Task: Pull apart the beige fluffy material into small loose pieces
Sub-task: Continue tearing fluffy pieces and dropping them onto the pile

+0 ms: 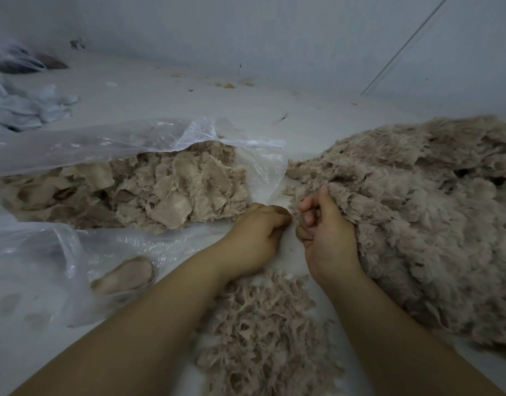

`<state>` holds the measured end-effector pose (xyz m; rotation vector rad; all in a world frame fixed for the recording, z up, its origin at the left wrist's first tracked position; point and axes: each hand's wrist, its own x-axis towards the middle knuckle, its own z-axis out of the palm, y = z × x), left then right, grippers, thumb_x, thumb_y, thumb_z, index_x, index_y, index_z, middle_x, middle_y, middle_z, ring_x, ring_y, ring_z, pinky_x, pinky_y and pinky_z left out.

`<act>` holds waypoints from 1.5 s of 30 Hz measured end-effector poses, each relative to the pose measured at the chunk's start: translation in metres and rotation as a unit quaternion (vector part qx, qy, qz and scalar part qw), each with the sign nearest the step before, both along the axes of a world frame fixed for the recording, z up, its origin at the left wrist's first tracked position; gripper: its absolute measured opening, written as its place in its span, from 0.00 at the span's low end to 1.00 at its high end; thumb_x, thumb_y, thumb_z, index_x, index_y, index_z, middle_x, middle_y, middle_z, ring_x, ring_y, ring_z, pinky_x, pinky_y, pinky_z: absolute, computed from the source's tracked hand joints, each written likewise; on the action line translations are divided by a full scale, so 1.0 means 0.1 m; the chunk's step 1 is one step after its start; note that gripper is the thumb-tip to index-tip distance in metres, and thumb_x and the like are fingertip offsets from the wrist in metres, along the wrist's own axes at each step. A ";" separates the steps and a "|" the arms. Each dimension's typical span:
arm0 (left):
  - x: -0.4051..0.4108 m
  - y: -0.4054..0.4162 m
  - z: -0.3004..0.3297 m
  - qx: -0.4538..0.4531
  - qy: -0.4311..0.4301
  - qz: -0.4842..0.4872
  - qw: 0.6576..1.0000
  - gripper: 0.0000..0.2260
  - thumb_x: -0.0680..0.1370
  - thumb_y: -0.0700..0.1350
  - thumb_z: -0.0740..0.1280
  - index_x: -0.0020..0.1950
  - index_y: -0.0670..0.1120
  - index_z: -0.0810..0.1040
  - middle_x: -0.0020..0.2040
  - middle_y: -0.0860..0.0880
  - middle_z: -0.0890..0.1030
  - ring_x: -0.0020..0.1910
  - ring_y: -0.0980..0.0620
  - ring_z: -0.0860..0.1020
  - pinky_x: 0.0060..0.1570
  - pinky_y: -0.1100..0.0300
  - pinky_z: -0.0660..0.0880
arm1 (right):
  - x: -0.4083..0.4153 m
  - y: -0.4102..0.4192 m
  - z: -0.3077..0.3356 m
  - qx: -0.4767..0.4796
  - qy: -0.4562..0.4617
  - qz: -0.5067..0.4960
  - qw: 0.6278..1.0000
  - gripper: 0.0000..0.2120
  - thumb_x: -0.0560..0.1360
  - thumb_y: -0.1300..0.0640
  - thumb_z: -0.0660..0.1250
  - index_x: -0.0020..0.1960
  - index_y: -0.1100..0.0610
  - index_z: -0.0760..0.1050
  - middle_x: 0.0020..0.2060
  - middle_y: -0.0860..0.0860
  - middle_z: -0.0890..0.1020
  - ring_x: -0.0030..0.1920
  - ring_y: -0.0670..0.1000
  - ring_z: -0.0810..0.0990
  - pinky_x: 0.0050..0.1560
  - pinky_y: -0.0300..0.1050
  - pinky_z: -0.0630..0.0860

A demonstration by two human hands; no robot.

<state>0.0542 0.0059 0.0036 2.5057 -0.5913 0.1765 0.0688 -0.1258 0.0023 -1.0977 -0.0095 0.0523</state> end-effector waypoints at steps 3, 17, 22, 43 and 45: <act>-0.03 0.12 0.02 -0.096 -0.004 0.069 0.993 0.10 0.77 0.33 0.63 0.57 0.34 0.79 0.57 0.42 0.79 0.56 0.48 0.75 0.59 0.62 0.69 | 0.00 0.00 0.00 -0.004 -0.003 -0.006 1.000 0.28 0.83 0.46 0.56 0.27 0.50 0.78 0.24 0.47 0.66 0.23 0.44 0.58 0.23 0.37 0.57; 0.15 -0.16 0.16 -0.137 0.050 0.090 0.985 0.15 0.78 0.35 0.59 0.61 0.47 0.77 0.59 0.46 0.77 0.51 0.46 0.79 0.45 0.59 0.72 | 0.01 0.00 0.00 -0.013 0.018 -0.008 1.000 0.28 0.82 0.44 0.56 0.27 0.49 0.76 0.25 0.46 0.65 0.24 0.44 0.60 0.26 0.38 0.61; 0.43 -0.28 0.28 -0.152 0.049 0.084 0.984 0.31 0.76 0.35 0.64 0.76 0.51 0.57 0.70 0.43 0.69 0.45 0.50 0.79 0.39 0.61 0.70 | 0.00 0.01 0.03 0.003 0.024 -0.007 1.000 0.28 0.82 0.44 0.55 0.26 0.50 0.75 0.23 0.45 0.64 0.22 0.42 0.61 0.22 0.34 0.62; -0.03 0.07 0.07 -0.027 -0.040 0.096 0.994 0.09 0.72 0.28 0.61 0.46 0.36 0.80 0.39 0.40 0.79 0.36 0.46 0.74 0.37 0.53 0.71 | 0.04 -0.01 0.07 0.009 0.034 -0.017 0.999 0.12 0.82 0.47 0.56 0.55 0.46 0.77 0.25 0.45 0.68 0.22 0.43 0.60 0.22 0.35 0.62; -0.09 0.09 0.08 -0.051 -0.036 0.113 0.992 0.09 0.73 0.28 0.61 0.46 0.36 0.80 0.37 0.44 0.77 0.34 0.49 0.72 0.32 0.59 0.65 | 0.03 -0.01 0.07 0.006 0.038 -0.020 0.999 0.11 0.82 0.47 0.56 0.55 0.46 0.78 0.25 0.46 0.68 0.22 0.43 0.61 0.22 0.35 0.63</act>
